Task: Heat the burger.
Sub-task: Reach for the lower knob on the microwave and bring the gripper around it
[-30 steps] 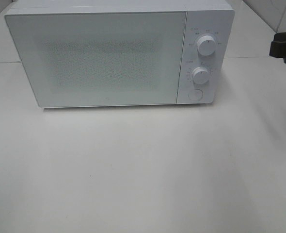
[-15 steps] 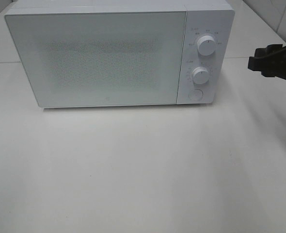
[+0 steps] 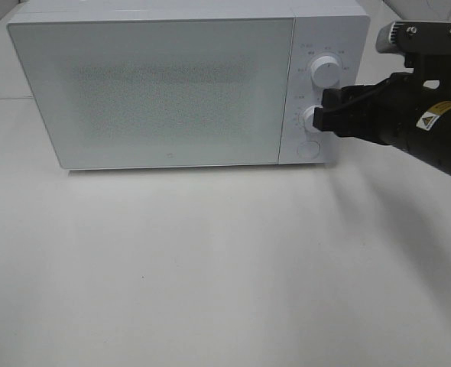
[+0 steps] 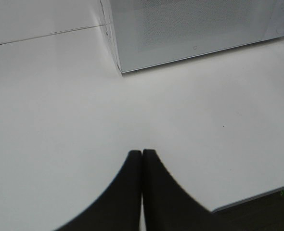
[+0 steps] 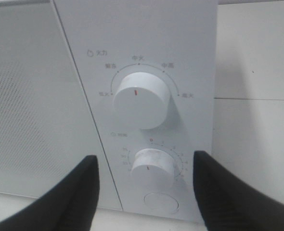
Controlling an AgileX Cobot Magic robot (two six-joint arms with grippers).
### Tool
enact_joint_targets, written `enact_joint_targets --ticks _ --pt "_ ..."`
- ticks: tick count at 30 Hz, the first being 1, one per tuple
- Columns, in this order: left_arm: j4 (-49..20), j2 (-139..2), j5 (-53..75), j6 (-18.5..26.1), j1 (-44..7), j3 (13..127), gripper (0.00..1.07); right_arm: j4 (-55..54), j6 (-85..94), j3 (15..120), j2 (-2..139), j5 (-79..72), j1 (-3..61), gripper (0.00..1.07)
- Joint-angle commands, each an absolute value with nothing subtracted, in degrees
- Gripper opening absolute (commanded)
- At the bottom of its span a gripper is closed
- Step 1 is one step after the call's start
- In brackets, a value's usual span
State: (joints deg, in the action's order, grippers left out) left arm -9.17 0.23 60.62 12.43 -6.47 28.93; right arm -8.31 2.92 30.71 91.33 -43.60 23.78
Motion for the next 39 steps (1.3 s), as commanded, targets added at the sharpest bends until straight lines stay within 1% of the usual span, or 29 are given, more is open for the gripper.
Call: enact_joint_targets --ticks 1,2,4,5,8,14,16,22,29,39 --pt "-9.0 1.43 59.87 12.2 -6.42 28.93 0.0 -11.69 6.82 31.0 92.42 -46.58 26.24 0.57" --pt "-9.0 1.43 59.87 12.2 -6.42 28.93 0.0 -14.21 9.11 31.0 93.33 -47.96 28.59 0.57" --pt "-9.0 1.43 59.87 12.2 -6.42 28.93 0.0 -15.7 10.03 31.0 93.79 -48.53 29.51 0.57" --pt "-9.0 1.43 59.87 12.2 -6.42 28.93 0.0 -18.39 11.34 31.05 95.0 -49.79 31.4 0.57" --pt "-9.0 1.43 59.87 12.2 -6.42 28.93 0.0 -19.71 12.26 31.4 97.06 -51.39 32.83 0.57" --pt "-9.0 1.43 59.87 12.2 -6.42 28.93 0.0 -20.8 12.55 31.74 100.73 -55.63 32.83 0.57" --pt "-9.0 1.43 59.87 12.2 -6.42 28.93 0.0 -21.14 12.49 31.74 103.3 -60.39 32.83 0.57" --pt "-9.0 1.43 59.87 12.2 -6.42 28.93 0.0 -21.14 12.55 32.6 104.97 -61.65 32.77 0.57" --pt "-9.0 1.43 59.87 12.2 -6.42 28.93 0.0 -21.26 13.12 34.66 109.32 -64.46 32.6 0.62" --pt "-9.0 1.38 59.87 12.15 -6.42 28.93 0.0 -23.55 13.64 35.24 111.9 -68.47 32.6 0.62"
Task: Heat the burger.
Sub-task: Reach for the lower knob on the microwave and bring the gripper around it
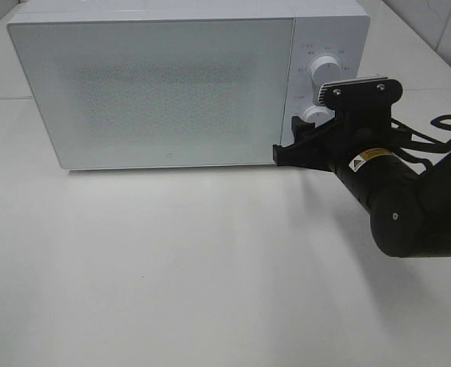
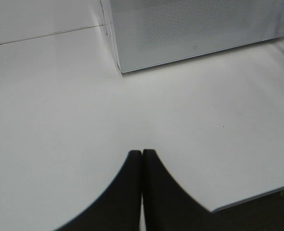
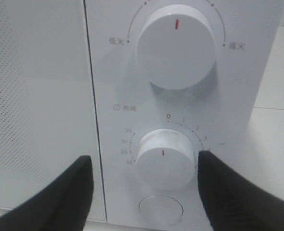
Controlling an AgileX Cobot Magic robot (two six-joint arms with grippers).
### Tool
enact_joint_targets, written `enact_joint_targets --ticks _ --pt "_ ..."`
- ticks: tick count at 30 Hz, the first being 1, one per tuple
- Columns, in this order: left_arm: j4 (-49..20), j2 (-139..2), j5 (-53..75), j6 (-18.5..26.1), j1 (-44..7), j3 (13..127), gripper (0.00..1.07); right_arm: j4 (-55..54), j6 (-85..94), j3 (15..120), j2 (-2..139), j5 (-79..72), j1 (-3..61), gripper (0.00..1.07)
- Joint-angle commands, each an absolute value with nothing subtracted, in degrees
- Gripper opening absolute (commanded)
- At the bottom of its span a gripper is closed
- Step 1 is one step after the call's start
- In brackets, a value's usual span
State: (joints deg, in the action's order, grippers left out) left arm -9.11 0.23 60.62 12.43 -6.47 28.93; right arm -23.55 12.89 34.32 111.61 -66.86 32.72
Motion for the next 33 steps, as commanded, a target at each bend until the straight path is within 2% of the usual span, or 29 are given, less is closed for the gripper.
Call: enact_joint_targets --ticks 1,12,20,26,33 --pt "-9.0 1.38 59.87 12.15 -6.42 28.93 0.0 -23.55 13.64 35.24 111.9 -68.47 32.6 0.62" --pt "-8.94 1.38 59.87 12.15 -6.42 28.93 0.0 -23.72 13.98 36.21 113.5 -69.33 32.43 0.62" --pt "-8.94 1.38 59.87 12.15 -6.42 28.93 0.0 -23.38 13.92 36.21 113.5 -68.93 29.97 0.62" --pt "-8.88 1.38 59.87 12.03 -6.42 28.93 0.0 -16.96 13.58 36.21 113.5 -68.93 29.97 0.62" --pt "-8.88 1.38 59.87 12.03 -6.42 28.93 0.0 -19.48 13.58 36.21 113.5 -68.93 29.97 0.62"
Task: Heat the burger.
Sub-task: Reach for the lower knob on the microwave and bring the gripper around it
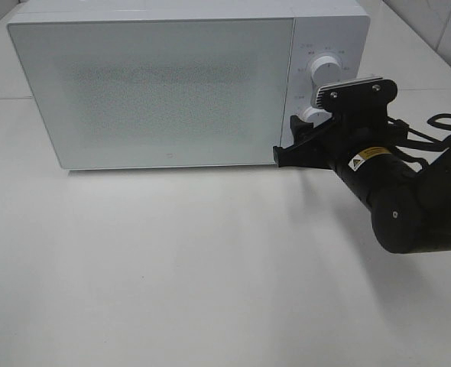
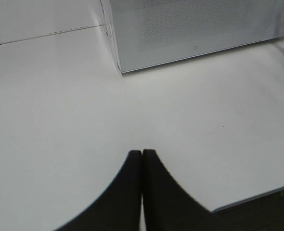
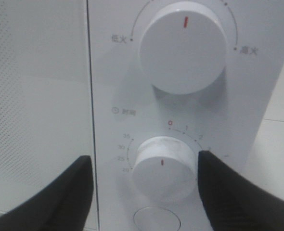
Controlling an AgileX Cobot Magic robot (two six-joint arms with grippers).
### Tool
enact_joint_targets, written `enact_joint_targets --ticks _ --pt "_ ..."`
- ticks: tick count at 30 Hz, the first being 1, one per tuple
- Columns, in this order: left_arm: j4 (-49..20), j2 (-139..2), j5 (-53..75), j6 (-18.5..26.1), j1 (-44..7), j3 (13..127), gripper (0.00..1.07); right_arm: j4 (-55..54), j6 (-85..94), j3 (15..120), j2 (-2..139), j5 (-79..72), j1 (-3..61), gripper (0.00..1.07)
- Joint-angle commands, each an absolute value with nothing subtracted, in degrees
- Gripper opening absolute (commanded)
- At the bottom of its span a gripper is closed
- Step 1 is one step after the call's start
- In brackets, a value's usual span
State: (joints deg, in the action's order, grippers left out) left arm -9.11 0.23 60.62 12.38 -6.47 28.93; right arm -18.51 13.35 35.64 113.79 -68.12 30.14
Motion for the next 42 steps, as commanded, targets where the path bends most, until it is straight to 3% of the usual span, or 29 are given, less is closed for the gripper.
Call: enact_joint_targets --ticks 1,42 --pt "-8.88 1.38 59.87 12.03 -6.42 28.93 0.0 -19.48 13.58 36.21 113.5 -68.93 29.97 0.62" --pt "-8.82 1.38 59.87 12.03 -6.42 28.93 0.0 -19.42 13.58 39.3 117.8 -71.22 29.97 0.59"
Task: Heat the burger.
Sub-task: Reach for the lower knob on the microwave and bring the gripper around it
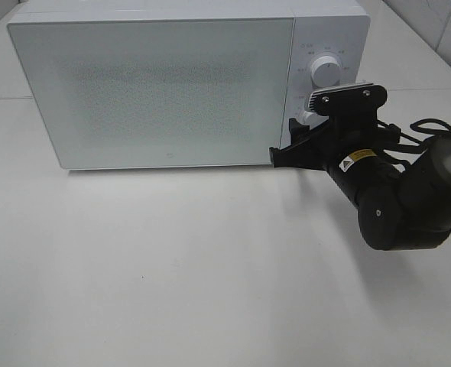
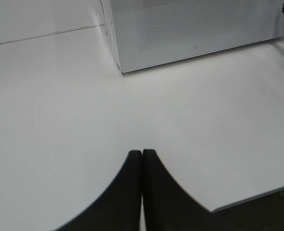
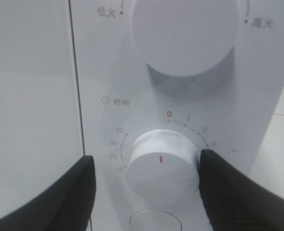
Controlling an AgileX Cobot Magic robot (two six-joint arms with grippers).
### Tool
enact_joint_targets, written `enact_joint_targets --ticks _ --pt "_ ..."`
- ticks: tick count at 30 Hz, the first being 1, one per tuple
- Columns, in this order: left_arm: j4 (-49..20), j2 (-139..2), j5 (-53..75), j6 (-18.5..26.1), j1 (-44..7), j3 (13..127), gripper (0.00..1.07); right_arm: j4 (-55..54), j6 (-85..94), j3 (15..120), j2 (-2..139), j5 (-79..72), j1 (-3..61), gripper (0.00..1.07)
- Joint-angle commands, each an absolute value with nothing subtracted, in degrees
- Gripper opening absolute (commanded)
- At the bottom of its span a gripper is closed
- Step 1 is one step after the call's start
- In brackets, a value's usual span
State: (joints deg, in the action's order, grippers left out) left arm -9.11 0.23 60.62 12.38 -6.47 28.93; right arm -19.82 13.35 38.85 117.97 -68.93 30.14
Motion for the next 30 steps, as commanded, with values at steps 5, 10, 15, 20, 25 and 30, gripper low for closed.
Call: enact_joint_targets --ticks 5,10,15,20,25,30 --pt "-8.82 1.38 59.87 12.03 -6.42 28.93 0.0 -19.42 13.58 39.3 117.8 -72.08 29.97 0.55" --pt "-8.82 1.38 59.87 12.03 -6.42 28.93 0.0 -19.42 13.58 39.3 117.8 -73.45 29.97 0.38" --pt "-8.82 1.38 59.87 12.03 -6.42 28.93 0.0 -19.42 13.58 39.3 117.8 -73.34 29.97 0.11" --pt "-8.82 1.38 59.87 12.03 -6.42 28.93 0.0 -19.42 12.61 39.3 117.8 -73.28 29.97 0.0" --pt "-8.82 1.38 59.87 12.03 -6.42 28.93 0.0 -19.42 8.42 39.3 117.8 -73.34 29.97 0.0" --pt "-8.82 1.38 59.87 12.03 -6.42 28.93 0.0 -19.48 0.86 39.3 117.69 -73.34 29.97 0.0"
